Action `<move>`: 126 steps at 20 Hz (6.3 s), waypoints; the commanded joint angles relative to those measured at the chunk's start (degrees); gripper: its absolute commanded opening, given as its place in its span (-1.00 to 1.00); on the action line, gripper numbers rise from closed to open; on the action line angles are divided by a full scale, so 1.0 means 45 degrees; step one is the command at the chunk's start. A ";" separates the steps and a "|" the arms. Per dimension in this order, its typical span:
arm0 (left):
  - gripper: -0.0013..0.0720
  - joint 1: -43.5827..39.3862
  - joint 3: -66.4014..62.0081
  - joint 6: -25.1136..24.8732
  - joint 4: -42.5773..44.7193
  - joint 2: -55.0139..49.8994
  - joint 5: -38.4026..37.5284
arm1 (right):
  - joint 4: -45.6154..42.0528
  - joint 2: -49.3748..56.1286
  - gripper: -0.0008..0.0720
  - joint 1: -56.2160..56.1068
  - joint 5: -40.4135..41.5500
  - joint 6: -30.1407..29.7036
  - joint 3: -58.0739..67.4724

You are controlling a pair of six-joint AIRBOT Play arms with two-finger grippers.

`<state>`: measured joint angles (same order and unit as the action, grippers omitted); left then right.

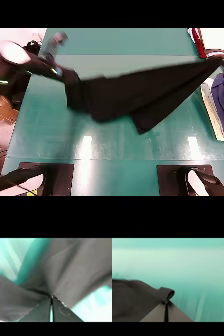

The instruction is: Fold the shirts.

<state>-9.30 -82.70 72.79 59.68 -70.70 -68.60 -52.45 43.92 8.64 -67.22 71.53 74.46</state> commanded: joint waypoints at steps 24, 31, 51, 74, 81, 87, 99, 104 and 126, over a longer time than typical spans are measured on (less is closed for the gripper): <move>-0.90 0.0000 -0.2254 0.1491 0.3541 0.0243 -0.1501 | -0.3065 0.5489 -0.93 -0.1486 -0.3332 0.1389 0.4561; -0.90 0.0015 -0.1039 0.1054 0.3706 -0.4240 0.2365 | -0.3016 0.9719 -0.93 -0.1841 -0.0369 0.1336 0.3983; 0.20 0.2302 0.5348 0.2215 0.1559 0.1613 -0.0306 | -0.2914 0.6407 0.21 -0.0894 -0.1870 0.0850 0.0471; 0.16 0.0461 1.2080 -0.0515 -0.4124 0.2905 0.5051 | -0.2574 0.2973 0.21 -0.1127 -0.0272 0.0913 -0.3303; -0.90 0.0826 1.0190 0.0651 -0.2220 0.2924 0.4235 | -0.2715 0.2943 0.21 -0.0155 -0.2191 0.0903 -0.3400; -0.90 0.1438 0.7859 0.0865 -0.0466 0.2919 0.2297 | -0.3900 0.1355 0.38 0.3949 -0.3181 0.0894 -0.7480; -0.90 0.1438 0.7864 0.0831 -0.0486 0.2914 0.2443 | -0.1559 0.3949 0.20 0.3857 -0.1282 -0.0194 -1.0987; -0.90 0.1443 0.7791 0.1020 -0.0461 0.2982 0.2040 | -0.1564 0.3565 -0.92 0.2773 -0.0772 -0.0238 -1.0948; -0.90 0.1438 -1.1113 0.2594 0.0685 0.4906 0.1311 | -0.1715 -0.0015 -0.93 0.3861 -0.1209 0.0146 0.9816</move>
<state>-2.83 -128.07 82.50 62.54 -48.69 -63.55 -59.92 41.95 22.48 -69.89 71.92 109.95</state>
